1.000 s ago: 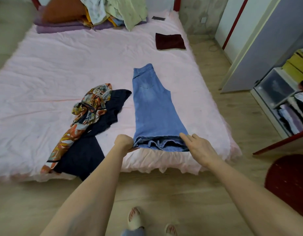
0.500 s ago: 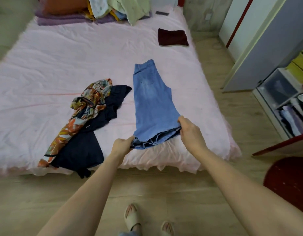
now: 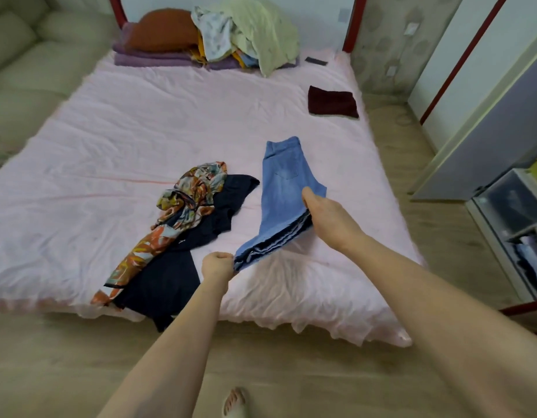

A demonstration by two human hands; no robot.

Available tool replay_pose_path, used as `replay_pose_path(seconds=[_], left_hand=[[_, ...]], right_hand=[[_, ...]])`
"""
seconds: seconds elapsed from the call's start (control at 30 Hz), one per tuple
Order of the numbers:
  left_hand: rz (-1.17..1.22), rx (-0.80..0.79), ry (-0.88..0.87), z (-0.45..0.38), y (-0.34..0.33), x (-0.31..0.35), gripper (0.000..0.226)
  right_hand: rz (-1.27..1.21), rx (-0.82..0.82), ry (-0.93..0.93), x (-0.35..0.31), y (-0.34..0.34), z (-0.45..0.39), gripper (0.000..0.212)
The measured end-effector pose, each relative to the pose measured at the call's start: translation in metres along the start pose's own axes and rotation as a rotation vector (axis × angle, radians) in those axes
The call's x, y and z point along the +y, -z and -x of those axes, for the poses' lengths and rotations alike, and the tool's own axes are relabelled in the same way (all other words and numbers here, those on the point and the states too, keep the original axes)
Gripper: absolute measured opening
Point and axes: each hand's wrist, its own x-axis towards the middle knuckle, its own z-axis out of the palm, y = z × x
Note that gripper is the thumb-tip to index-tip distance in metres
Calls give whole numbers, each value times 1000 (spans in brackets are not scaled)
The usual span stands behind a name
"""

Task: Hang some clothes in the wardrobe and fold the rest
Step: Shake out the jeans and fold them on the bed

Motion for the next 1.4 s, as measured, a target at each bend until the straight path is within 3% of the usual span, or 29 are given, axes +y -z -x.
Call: replay_pose_path(seconds=[0.1, 0.2, 0.27, 0.4, 0.5, 0.57, 0.63, 0.73, 0.83, 1.1, 1.4], left_hand=[[32, -103, 7, -4, 0, 8, 29], [13, -224, -62, -1, -2, 11, 15], [-57, -285, -124, 9, -2, 13, 26], [-294, -365, -517, 27, -1, 4, 49], [-514, -319, -767, 28, -5, -1, 43], [-616, -178, -860, 28, -12, 5, 37], [-558, -155, -930, 34, -22, 22, 36], [-381, -330, -951, 46, -43, 53, 30], [-274, -403, -911, 48, -59, 74, 19], [-186, -400, -846, 41, -71, 82, 28], [-173, -361, -799, 34, -61, 94, 15]], right_hand=[[13, 30, -19, 1, 2, -5, 16], [15, 118, -43, 4, 1, -14, 21], [-63, 203, -88, 7, 1, -21, 21], [-167, 345, -150, 8, -1, -30, 23], [-218, 367, -126, 7, 0, -36, 21], [-250, 353, -69, 6, 0, -38, 20], [-294, 335, -40, 5, -2, -41, 20], [-347, 282, -16, 2, -5, -42, 20], [-409, 253, -31, 2, -8, -40, 22], [-578, 272, -145, 9, -14, -35, 26], [-553, 245, -132, 15, -13, -34, 22]])
